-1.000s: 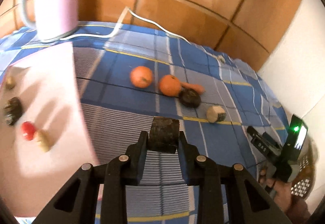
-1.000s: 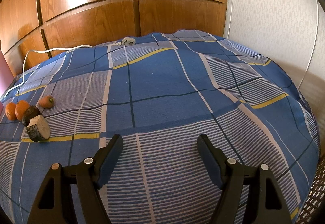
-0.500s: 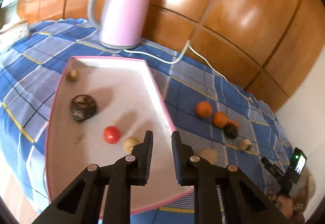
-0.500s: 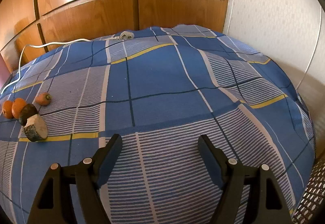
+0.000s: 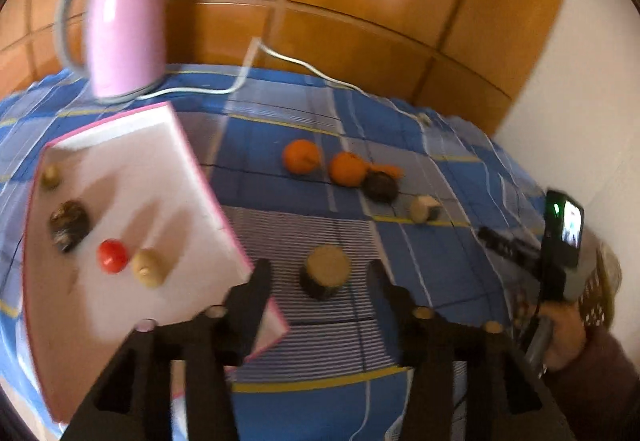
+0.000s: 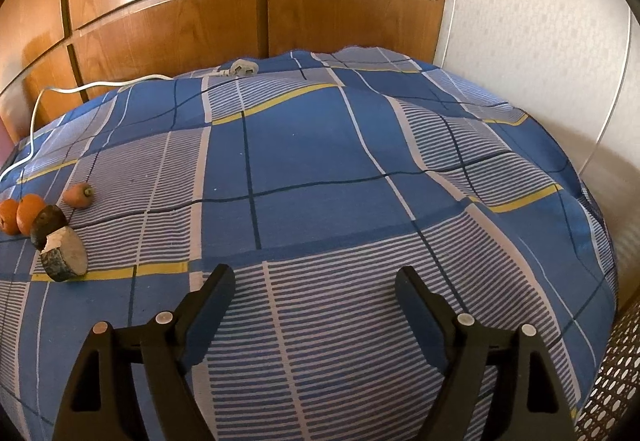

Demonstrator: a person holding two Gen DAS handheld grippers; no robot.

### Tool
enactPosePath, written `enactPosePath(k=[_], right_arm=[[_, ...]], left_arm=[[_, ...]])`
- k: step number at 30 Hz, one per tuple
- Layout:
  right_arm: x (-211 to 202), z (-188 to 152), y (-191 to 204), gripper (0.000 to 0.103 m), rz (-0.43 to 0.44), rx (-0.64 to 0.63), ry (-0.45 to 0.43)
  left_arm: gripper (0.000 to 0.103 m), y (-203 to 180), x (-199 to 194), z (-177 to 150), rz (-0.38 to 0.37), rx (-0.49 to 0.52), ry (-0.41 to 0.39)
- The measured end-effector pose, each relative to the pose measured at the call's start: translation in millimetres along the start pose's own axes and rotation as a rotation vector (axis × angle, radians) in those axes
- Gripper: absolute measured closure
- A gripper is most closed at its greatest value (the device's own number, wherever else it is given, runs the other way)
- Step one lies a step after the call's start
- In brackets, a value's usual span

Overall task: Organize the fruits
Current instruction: 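Carry the round slice into the tray and open the left gripper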

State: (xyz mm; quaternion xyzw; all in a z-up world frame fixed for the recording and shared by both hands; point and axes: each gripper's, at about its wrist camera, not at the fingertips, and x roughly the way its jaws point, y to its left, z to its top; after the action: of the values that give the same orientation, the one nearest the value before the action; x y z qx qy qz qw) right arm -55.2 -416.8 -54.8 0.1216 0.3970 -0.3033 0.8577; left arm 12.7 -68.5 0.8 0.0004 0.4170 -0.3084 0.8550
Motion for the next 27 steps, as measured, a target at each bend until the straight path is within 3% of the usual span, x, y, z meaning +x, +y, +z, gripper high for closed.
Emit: enactPosePath(k=[5,10,15,16,20,27], right_arm=[[-5,7,-2,0.019,0.039,-0.006,0.042],[-30,15,7,0.019,0.096,-0.018,-0.026],[-40,15,19,0.019,0.129,-0.047,-0.05],[-40,15,20,0.019,0.132,-0.049,-0.048],[-39,13,22,0.019,0.153,-0.043,-0.03],[-50,17,32,0.019,0.189,-0.084,-0.063]], left_arm=[[0.042,-16,27,12,0.022,0.15,0.094],[0.045,-30,54,13,0.071,0.27,0.177],[0.067,-36,83,7,0.154,0.357,0.243],[0.067,-36,86,5,0.164,0.363,0.242],[0.068,-31,84,2,0.156,0.311,0.198],[0.068,-12,46,6,0.012,0.081,0.082]])
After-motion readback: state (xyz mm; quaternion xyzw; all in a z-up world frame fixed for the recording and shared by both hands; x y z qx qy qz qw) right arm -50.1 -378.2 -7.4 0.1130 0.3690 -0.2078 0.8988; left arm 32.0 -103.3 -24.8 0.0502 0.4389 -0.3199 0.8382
